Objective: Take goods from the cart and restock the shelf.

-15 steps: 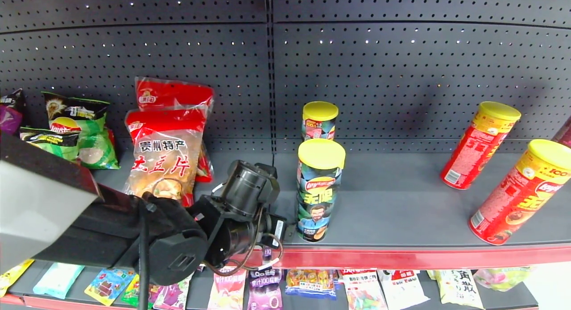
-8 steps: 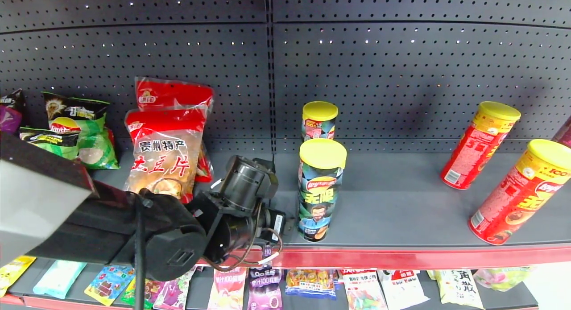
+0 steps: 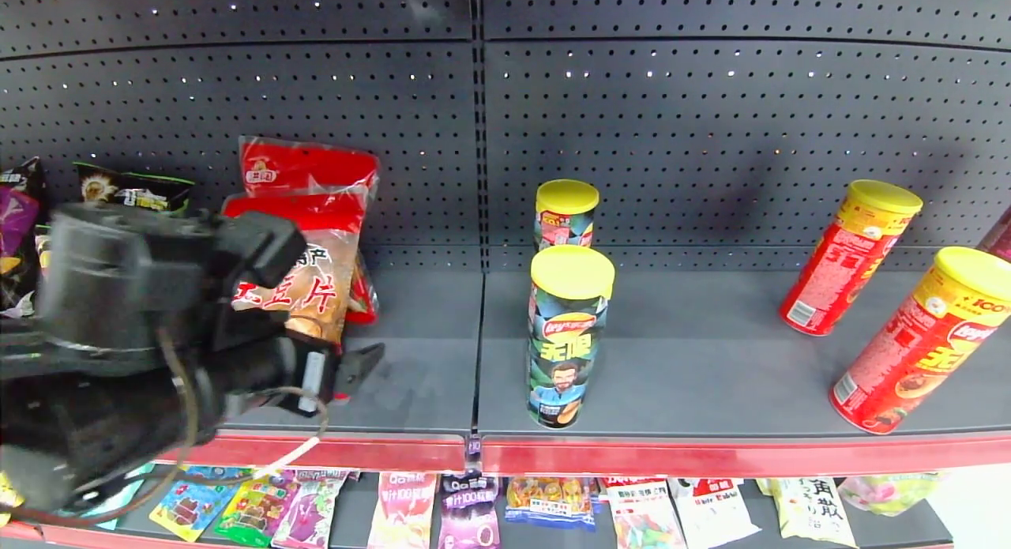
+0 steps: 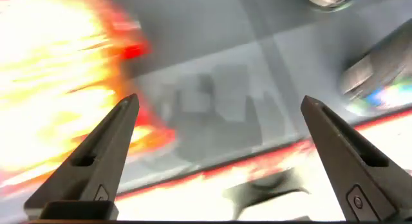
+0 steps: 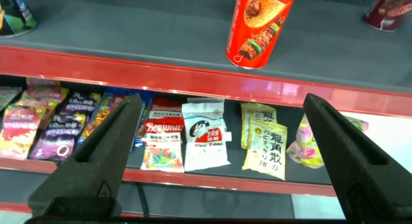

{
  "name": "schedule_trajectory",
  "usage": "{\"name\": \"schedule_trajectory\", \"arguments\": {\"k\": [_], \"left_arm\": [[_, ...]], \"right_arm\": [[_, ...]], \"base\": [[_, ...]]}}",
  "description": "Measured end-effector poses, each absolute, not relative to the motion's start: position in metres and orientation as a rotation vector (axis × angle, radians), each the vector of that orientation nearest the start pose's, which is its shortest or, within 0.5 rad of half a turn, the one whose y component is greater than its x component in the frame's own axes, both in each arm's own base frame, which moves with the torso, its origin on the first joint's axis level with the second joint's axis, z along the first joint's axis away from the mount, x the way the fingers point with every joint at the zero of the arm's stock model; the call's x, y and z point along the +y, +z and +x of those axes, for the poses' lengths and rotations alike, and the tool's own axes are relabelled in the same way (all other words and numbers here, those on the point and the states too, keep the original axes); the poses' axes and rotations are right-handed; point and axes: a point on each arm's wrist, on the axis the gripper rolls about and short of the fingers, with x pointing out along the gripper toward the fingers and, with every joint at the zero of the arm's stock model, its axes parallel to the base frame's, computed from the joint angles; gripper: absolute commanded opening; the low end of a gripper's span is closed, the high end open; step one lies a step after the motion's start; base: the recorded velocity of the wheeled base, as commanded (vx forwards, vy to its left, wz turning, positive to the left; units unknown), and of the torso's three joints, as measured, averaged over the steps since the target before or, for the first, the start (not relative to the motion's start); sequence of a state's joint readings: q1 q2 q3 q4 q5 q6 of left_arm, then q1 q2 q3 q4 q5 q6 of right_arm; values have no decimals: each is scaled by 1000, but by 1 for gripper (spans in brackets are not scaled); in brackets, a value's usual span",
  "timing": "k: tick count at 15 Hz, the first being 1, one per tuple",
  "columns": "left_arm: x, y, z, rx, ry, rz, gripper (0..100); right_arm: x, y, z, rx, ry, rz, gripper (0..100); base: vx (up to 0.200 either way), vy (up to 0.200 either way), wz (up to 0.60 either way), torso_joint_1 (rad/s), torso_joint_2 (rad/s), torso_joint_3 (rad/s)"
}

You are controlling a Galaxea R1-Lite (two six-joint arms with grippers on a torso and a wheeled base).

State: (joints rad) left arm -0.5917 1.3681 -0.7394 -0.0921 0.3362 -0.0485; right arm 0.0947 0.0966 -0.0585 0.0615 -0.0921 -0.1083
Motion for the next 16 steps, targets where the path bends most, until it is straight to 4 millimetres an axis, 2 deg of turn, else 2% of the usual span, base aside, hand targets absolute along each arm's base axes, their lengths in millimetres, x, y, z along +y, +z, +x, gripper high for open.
{"name": "schedule_trajectory", "arguments": {"k": [3,5,6,8,10,12,13,16], "left_arm": [[-51,210,106,571,-165,262,100],[-17,206,57,610,-75,267,100],[-5,204,39,603,12,239,100],[7,192,7,571,186,174,100],[7,174,-22,473,234,123,100],[6,148,-38,367,217,92,100],[5,133,-40,302,200,78,100],[3,104,-33,102,114,41,100]], "right_arm": [[-4,88,-19,102,6,-119,100],[-4,88,-19,102,-2,-119,100],[-4,88,-19,104,-4,-121,100],[-4,88,-19,102,-3,-124,100],[-4,88,-19,102,-2,-124,100],[-4,88,-19,101,0,-124,100],[-4,88,-19,101,1,-124,100],[-4,88,-19,103,8,-124,100]], "base": [[0,0,0,0,0,0],[0,0,0,0,0,0],[0,0,0,0,0,0],[0,0,0,0,0,0],[0,0,0,0,0,0],[0,0,0,0,0,0],[0,0,0,0,0,0],[0,0,0,0,0,0]]}}
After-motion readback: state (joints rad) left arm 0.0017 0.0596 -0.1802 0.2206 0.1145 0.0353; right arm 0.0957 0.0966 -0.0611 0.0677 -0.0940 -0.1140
